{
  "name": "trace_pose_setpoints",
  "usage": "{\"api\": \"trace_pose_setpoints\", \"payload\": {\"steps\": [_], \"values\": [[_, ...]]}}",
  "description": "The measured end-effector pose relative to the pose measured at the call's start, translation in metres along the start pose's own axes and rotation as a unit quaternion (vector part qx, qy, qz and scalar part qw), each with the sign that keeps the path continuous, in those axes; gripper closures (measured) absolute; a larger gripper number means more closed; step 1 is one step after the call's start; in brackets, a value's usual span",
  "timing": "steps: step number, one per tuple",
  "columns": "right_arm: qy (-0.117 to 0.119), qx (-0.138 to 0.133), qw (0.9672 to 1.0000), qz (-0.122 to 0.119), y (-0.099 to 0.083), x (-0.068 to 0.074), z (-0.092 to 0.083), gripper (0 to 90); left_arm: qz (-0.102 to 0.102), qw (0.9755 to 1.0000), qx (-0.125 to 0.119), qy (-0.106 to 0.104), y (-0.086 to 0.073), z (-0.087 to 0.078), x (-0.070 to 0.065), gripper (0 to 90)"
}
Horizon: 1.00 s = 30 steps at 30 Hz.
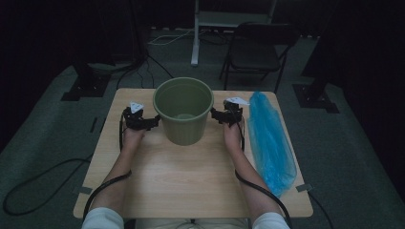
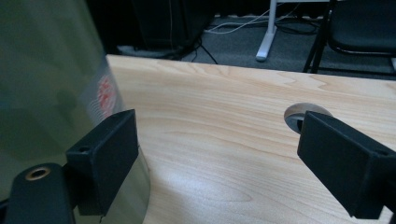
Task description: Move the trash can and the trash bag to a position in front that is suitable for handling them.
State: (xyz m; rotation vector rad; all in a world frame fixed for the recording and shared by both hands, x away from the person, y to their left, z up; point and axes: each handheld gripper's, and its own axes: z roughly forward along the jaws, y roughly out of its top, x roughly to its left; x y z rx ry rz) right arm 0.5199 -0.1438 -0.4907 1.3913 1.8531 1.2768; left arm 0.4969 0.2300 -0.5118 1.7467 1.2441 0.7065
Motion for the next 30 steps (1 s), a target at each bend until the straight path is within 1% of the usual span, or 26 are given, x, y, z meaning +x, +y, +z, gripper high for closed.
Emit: {"api": "trace_pose_setpoints", "payload": {"steps": [1,3,4,6,8,9,12,14,15,17,18,19,20,22,23,24,26,28,30], "values": [[0.000,0.003,1.0000,-0.008,0.001,0.002,0.000,11.9,0.005,1.0000,0.001,0.002,0.000,0.001,-0.002,0.3],[0.005,0.010,0.9996,-0.024,0.002,0.005,0.002,12.4,0.003,1.0000,0.002,-0.002,0.000,0.001,-0.003,0.3],[-0.001,0.008,0.9995,-0.029,0.002,0.006,0.001,12.3,0.004,1.0000,0.003,-0.002,0.000,0.000,-0.003,0.3],[-0.001,0.005,0.9997,-0.025,0.002,0.007,-0.001,12.4,0.006,1.0000,0.002,0.001,-0.001,0.000,-0.005,0.3],[0.001,0.009,0.9997,-0.022,0.002,0.007,-0.001,12.5,0.014,0.9999,0.007,0.002,-0.002,-0.001,-0.007,0.4],[0.000,0.009,0.9996,-0.027,0.002,0.007,-0.002,12.6,0.015,0.9999,0.008,0.004,-0.002,-0.002,-0.008,1.9],[-0.004,0.010,0.9990,-0.043,0.002,0.008,-0.006,13.8,0.024,0.9996,0.009,0.010,-0.002,-0.004,-0.012,2.1],[-0.008,0.012,0.9988,-0.047,0.002,0.009,-0.009,14.0,0.029,0.9995,0.012,0.008,-0.002,-0.005,-0.014,2.1],[-0.009,0.014,0.9988,-0.047,0.002,0.008,-0.010,14.0,0.033,0.9994,0.013,0.006,-0.002,-0.006,-0.015,2.1],[-0.012,0.018,0.9988,-0.045,0.002,0.007,-0.012,14.2,0.040,0.9991,0.011,-0.006,-0.004,-0.009,-0.017,2.1],[-0.013,0.016,0.9987,-0.047,0.001,0.007,-0.014,14.3,0.041,0.9991,0.012,-0.008,-0.004,-0.010,-0.018,2.1],[-0.010,0.014,0.9986,-0.050,0.000,0.007,-0.016,14.3,0.042,0.9990,0.010,-0.008,-0.006,-0.012,-0.019,2.1],[-0.003,0.015,0.9987,-0.049,-0.002,0.006,-0.018,14.2,0.045,0.9989,0.010,-0.012,-0.007,-0.014,-0.020,2.1],[0.002,0.017,0.9989,-0.043,-0.004,0.005,-0.022,14.3,0.047,0.9986,0.012,-0.019,-0.008,-0.017,-0.022,2.1],[0.004,0.017,0.9987,-0.047,-0.005,0.005,-0.025,14.3,0.050,0.9984,0.014,-0.021,-0.009,-0.019,-0.023,2.1],[0.005,0.019,0.9986,-0.048,-0.006,0.005,-0.027,14.3,0.057,0.9981,0.014,-0.020,-0.009,-0.021,-0.025,2.1],[0.007,0.021,0.9984,-0.053,-0.008,0.005,-0.032,14.4,0.073,0.9969,0.016,-0.023,-0.010,-0.026,-0.029,2.1],[0.009,0.022,0.9983,-0.054,-0.010,0.005,-0.037,14.8,0.083,0.9959,0.016,-0.031,-0.011,-0.030,-0.031,2.1],[0.011,0.022,0.9982,-0.055,-0.013,0.005,-0.042,14.9,0.089,0.9954,0.017,-0.034,-0.014,-0.036,-0.035,2.1]]}}
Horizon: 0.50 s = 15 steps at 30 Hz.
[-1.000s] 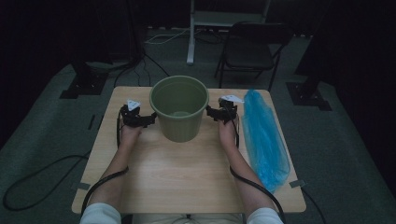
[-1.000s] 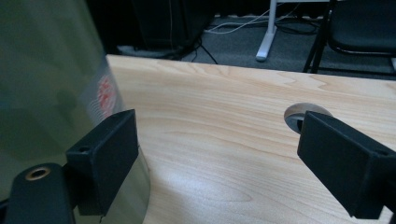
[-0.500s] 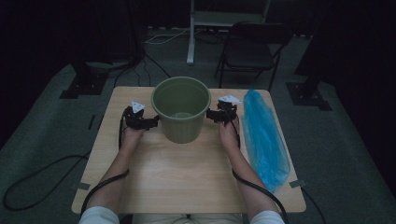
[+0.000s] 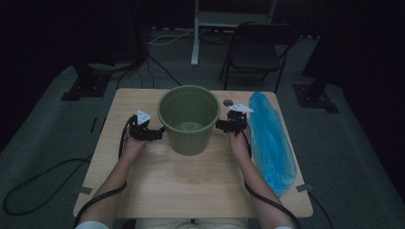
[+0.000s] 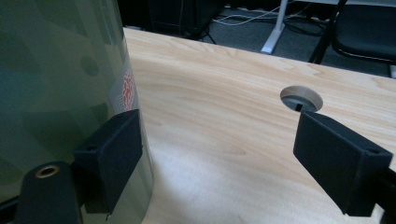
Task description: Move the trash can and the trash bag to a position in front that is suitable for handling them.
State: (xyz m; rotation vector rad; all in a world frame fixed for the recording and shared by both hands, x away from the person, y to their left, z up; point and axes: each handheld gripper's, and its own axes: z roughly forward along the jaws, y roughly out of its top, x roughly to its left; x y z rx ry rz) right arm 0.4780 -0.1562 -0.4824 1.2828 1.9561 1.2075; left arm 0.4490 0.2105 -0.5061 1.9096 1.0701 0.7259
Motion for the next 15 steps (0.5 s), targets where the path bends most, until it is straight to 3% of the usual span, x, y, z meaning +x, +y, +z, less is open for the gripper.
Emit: {"api": "trace_pose_setpoints", "payload": {"steps": [9,15], "values": [[0.012,-0.008,0.9999,0.009,-0.020,0.006,-0.029,16.0,0.017,0.9996,-0.002,-0.024,-0.013,-0.024,-0.020,2.1],[0.018,-0.008,0.9998,-0.003,-0.030,0.007,-0.049,16.0,0.039,0.9985,-0.002,-0.039,-0.019,-0.042,-0.038,2.1]]}}
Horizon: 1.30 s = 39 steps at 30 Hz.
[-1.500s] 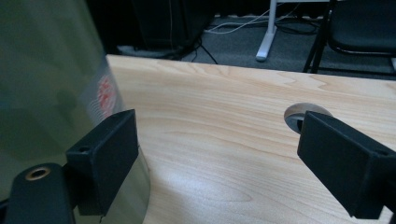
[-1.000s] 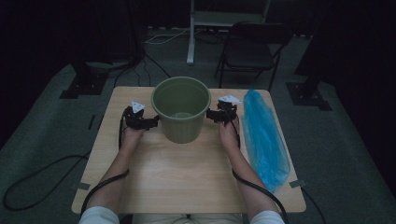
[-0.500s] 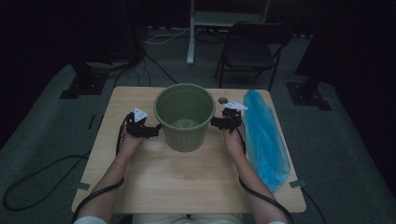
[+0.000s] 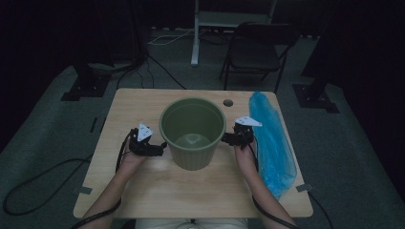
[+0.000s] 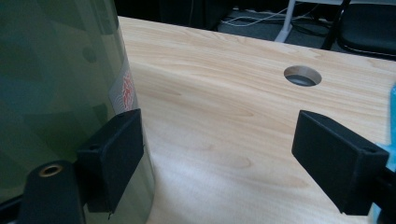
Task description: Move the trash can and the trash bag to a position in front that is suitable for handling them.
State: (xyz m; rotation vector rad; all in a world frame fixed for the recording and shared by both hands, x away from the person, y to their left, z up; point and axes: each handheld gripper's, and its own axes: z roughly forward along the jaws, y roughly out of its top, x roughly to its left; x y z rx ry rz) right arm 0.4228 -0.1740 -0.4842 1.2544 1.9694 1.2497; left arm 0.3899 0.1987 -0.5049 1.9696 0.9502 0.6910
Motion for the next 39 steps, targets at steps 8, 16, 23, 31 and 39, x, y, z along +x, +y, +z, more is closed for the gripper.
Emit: {"api": "trace_pose_setpoints", "payload": {"steps": [8,16,23,31,39], "values": [[0.009,-0.006,0.9999,0.001,-0.013,0.002,-0.026,16.3,0.016,0.9996,0.007,-0.022,-0.005,-0.016,-0.021,2.0],[0.038,-0.003,0.9993,-0.002,-0.032,0.000,-0.051,16.2,0.036,0.9986,0.001,-0.039,-0.013,-0.035,-0.046,2.0],[0.043,-0.005,0.9990,0.005,-0.037,-0.006,-0.065,11.9,0.028,0.9976,0.006,-0.064,-0.020,-0.040,-0.054,1.9],[-0.085,0.018,0.9954,0.040,-0.035,-0.090,-0.084,11.9,-0.035,0.9969,-0.002,-0.070,-0.050,-0.062,-0.038,1.9],[-0.159,0.069,0.9794,0.103,-0.056,-0.166,-0.079,11.9,-0.052,0.9973,0.013,-0.050,-0.076,-0.086,-0.020,1.9]]}}
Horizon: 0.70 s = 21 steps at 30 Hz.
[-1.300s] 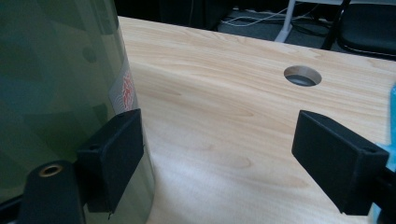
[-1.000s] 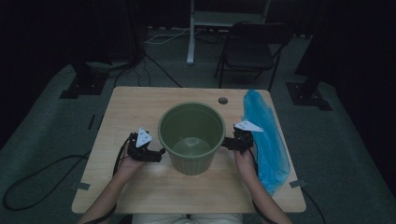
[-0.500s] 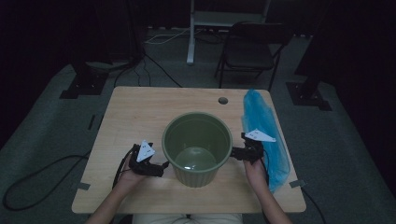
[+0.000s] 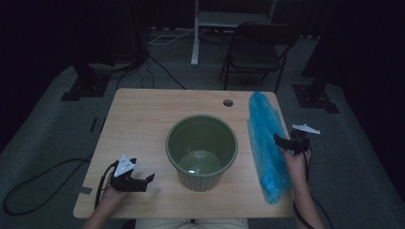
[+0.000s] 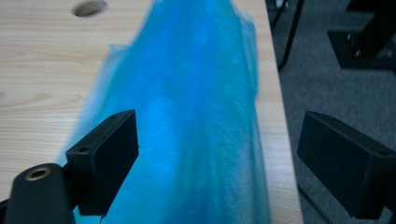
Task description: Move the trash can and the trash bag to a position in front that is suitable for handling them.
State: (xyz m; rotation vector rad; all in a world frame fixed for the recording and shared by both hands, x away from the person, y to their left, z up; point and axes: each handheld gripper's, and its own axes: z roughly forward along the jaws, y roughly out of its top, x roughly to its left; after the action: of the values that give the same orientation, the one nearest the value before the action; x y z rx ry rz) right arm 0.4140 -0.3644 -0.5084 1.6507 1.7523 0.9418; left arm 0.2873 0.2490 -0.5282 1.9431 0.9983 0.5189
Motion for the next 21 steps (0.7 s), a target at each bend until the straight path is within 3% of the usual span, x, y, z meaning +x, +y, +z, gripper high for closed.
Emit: {"api": "trace_pose_setpoints", "payload": {"steps": [4,8,11,12,14,19,21], "values": [[0.000,0.028,0.9996,0.009,-0.008,-0.011,0.017,14.2,-0.022,0.9996,-0.016,0.010,-0.006,-0.002,0.007,1.9],[0.007,0.057,0.9983,0.010,-0.015,-0.009,0.027,18.8,-0.037,0.9992,-0.011,0.012,-0.013,0.002,0.008,2.0],[0.017,0.069,0.9975,-0.003,-0.019,-0.004,0.029,30.9,-0.032,0.9993,-0.018,0.010,-0.012,0.001,0.006,2.0],[0.014,0.069,0.9975,-0.008,-0.020,-0.001,0.030,32.7,-0.031,0.9993,-0.020,0.010,-0.011,0.001,0.006,1.9],[0.004,0.069,0.9975,-0.015,-0.022,0.003,0.027,47.0,-0.031,0.9992,-0.025,0.008,-0.010,0.000,0.005,2.0],[-0.002,0.082,0.9962,-0.030,-0.025,0.016,0.019,63.3,-0.022,0.9994,-0.025,0.011,-0.010,0.000,0.001,2.0],[0.009,0.086,0.9945,-0.058,-0.028,0.024,0.015,66.3,-0.016,0.9995,-0.024,0.012,-0.010,-0.001,-0.001,2.0]]}}
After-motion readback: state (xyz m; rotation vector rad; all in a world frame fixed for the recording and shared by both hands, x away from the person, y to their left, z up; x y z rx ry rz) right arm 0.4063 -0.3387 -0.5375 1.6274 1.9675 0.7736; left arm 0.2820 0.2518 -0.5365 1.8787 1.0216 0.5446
